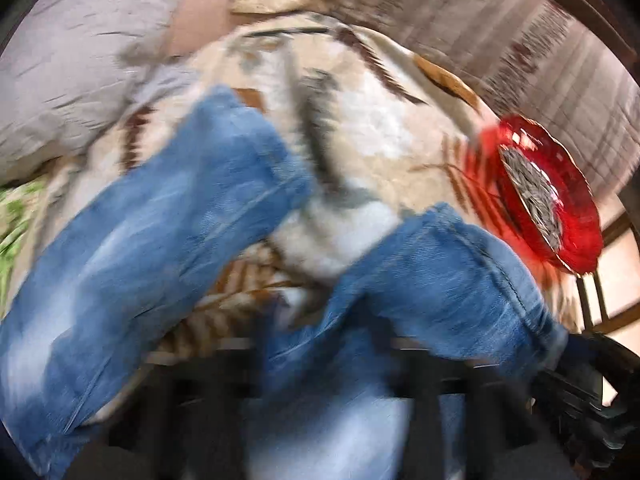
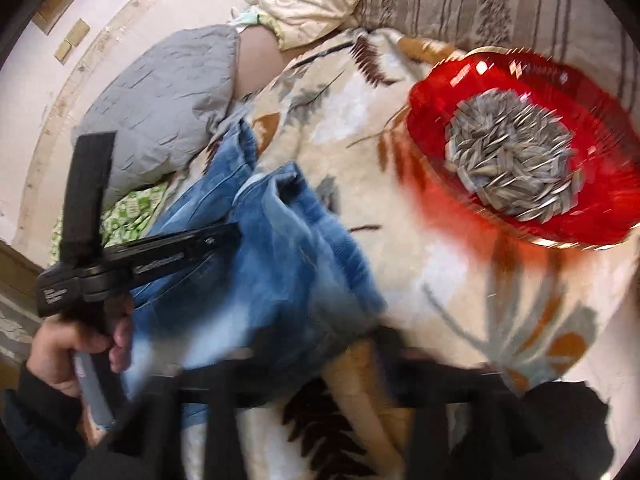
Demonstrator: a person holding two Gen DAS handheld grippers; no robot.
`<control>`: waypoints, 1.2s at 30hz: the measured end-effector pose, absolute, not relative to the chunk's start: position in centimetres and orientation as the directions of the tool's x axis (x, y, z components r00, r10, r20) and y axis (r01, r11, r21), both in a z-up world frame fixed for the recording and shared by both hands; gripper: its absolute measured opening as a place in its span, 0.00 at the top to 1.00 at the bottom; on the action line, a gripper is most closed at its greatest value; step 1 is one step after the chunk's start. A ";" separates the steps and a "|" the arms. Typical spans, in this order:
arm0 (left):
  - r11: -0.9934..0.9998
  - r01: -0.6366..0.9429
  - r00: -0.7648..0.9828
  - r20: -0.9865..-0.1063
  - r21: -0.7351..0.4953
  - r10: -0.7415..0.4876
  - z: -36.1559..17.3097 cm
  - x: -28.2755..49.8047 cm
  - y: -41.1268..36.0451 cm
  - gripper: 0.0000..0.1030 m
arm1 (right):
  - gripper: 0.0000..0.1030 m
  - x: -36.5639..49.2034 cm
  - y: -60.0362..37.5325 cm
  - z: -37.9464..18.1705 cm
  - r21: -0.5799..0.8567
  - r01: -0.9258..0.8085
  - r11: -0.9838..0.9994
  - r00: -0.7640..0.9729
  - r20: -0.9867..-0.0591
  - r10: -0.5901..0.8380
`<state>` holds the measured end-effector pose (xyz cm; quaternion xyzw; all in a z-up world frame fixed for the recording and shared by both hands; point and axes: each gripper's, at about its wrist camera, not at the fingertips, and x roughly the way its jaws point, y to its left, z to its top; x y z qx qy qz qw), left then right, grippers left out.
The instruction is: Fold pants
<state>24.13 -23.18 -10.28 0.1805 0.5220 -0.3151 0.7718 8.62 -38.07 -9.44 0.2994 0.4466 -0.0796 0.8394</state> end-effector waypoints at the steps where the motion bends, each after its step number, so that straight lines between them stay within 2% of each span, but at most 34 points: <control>1: 0.757 0.650 0.288 -0.903 -0.061 -0.320 -9.2 23.8 -22.1 0.14 | 0.22 8.1 -38.3 -8.8 0.438 0.403 0.803 0.612 -0.782 0.119; 4: 0.780 0.617 0.336 -0.860 -0.107 -0.384 -6.5 22.8 -18.8 0.14 | 0.22 6.8 -38.0 -6.1 0.414 0.375 0.830 0.660 -0.747 0.075; 7: 0.806 0.576 0.361 -0.843 -0.133 -0.398 -4.7 22.1 -14.8 0.13 | 0.21 6.3 -37.6 -3.8 0.405 0.329 0.853 0.703 -0.708 0.065; 13: 0.878 0.425 0.367 -0.844 -0.222 -0.391 -3.8 23.0 -6.9 0.11 | 0.21 10.9 -35.8 -0.3 0.356 0.168 0.919 0.720 -0.681 0.132; 19: 0.836 0.141 0.316 -0.776 -0.531 -0.546 -6.5 26.2 -4.2 0.10 | 0.21 20.5 -35.7 1.1 0.318 0.068 0.946 0.640 -0.741 0.203; 21: 0.784 0.034 0.296 -0.743 -0.620 -0.601 -8.4 27.2 -5.1 0.10 | 0.21 24.3 -35.5 0.9 0.284 0.034 0.958 0.601 -0.772 0.207; 25: 0.694 -0.189 0.261 -0.717 -0.694 -0.646 -13.0 29.1 -7.1 0.10 | 0.21 30.1 -36.1 -0.8 0.343 0.031 0.939 0.525 -0.805 0.276; 30: 0.627 -0.288 0.267 -0.689 -0.724 -0.673 -16.0 30.6 -9.0 0.10 | 0.21 35.7 -35.9 -5.0 0.392 0.047 0.919 0.428 -0.839 0.337; 33: 0.571 -0.322 0.307 -0.654 -0.755 -0.691 -16.7 31.1 -9.0 0.10 | 0.21 38.6 -35.7 -7.9 0.393 0.080 0.916 0.384 -0.860 0.336; 36: 0.568 -0.334 0.304 -0.657 -0.752 -0.690 -16.9 31.5 -9.0 0.12 | 0.21 40.6 -35.6 -10.4 0.411 0.108 0.905 0.352 -0.867 0.352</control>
